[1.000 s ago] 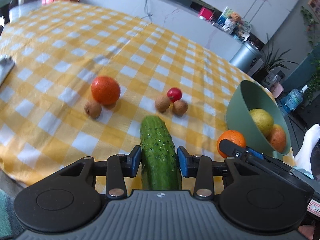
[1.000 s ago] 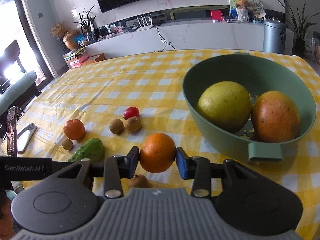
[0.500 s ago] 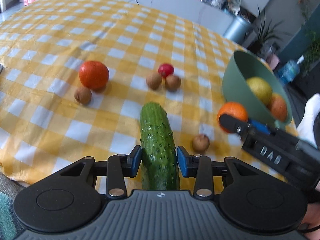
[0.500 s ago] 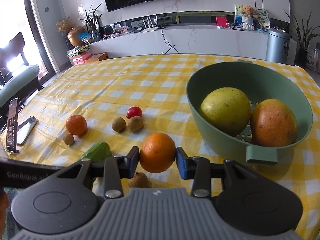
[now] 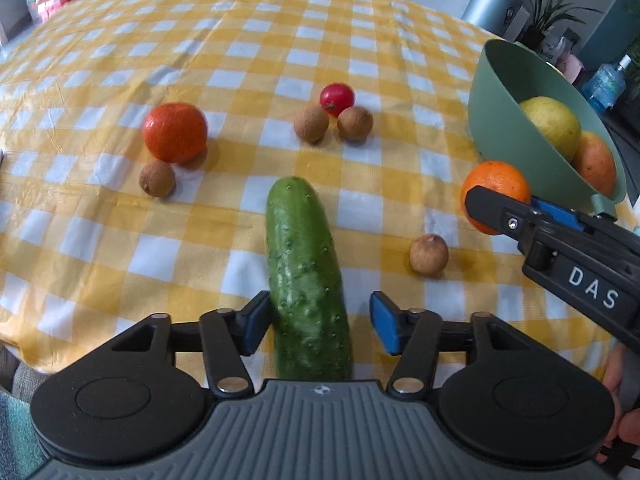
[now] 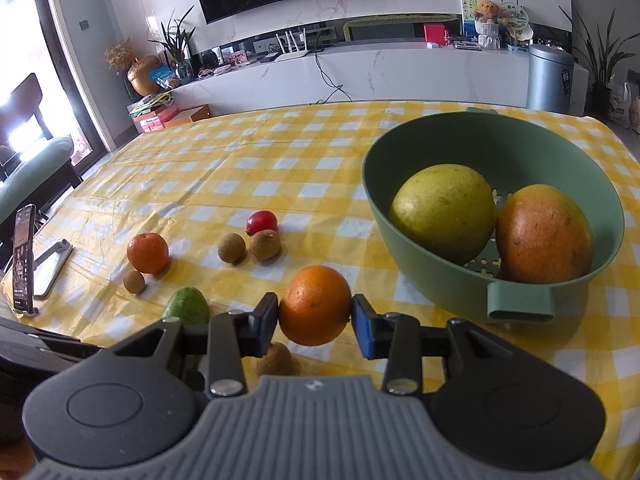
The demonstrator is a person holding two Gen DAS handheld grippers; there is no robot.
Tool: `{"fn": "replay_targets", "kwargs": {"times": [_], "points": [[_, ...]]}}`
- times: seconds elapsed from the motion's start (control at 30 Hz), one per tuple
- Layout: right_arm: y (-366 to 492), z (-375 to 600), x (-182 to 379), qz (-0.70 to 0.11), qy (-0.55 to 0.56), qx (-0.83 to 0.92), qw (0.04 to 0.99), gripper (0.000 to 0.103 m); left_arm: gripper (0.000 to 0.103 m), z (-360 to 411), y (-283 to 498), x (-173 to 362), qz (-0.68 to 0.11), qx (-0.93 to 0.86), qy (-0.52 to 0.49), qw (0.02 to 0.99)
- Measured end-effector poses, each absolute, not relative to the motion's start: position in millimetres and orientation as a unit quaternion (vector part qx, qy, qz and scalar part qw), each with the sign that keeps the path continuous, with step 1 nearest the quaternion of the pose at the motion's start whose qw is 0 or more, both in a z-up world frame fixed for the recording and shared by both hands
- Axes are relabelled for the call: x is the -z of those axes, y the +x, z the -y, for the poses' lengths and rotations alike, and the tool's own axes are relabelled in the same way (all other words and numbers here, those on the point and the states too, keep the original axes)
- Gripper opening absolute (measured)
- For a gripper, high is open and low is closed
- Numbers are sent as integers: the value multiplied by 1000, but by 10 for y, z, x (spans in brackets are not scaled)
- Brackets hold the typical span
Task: Organize fruits
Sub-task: 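Carry cucumber and orange over the green colander while the right tool opens to drop the orange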
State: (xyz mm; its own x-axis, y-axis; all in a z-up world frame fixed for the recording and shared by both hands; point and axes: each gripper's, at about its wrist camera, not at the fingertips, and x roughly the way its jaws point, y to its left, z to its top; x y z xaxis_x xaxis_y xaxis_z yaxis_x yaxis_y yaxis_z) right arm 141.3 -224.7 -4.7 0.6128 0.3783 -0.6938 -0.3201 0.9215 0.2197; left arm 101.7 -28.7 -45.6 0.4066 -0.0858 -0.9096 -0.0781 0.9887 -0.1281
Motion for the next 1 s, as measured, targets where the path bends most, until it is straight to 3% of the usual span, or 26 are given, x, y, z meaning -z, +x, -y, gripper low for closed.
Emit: {"fn": "replay_targets", "kwargs": {"times": [0.1, 0.17, 0.23, 0.7, 1.0], "points": [[1425, 2251, 53, -397, 38, -193, 896, 38, 68, 397, 1011, 472, -541, 0, -38, 840], [1435, 2252, 60, -400, 39, -192, 895, 38, 54, 445, 983, 476, -535, -3, -13, 844], [1444, 2250, 71, -402, 39, -191, 895, 38, 46, 441, 967, 475, -529, -8, -1, 849], [1429, 2260, 33, -395, 40, -196, 897, 38, 44, 264, 906, 283, -487, 23, -59, 871], [1295, 2303, -156, -344, 40, -207, 915, 38, 44, 149, 907, -53, -449, 36, -92, 888]]}}
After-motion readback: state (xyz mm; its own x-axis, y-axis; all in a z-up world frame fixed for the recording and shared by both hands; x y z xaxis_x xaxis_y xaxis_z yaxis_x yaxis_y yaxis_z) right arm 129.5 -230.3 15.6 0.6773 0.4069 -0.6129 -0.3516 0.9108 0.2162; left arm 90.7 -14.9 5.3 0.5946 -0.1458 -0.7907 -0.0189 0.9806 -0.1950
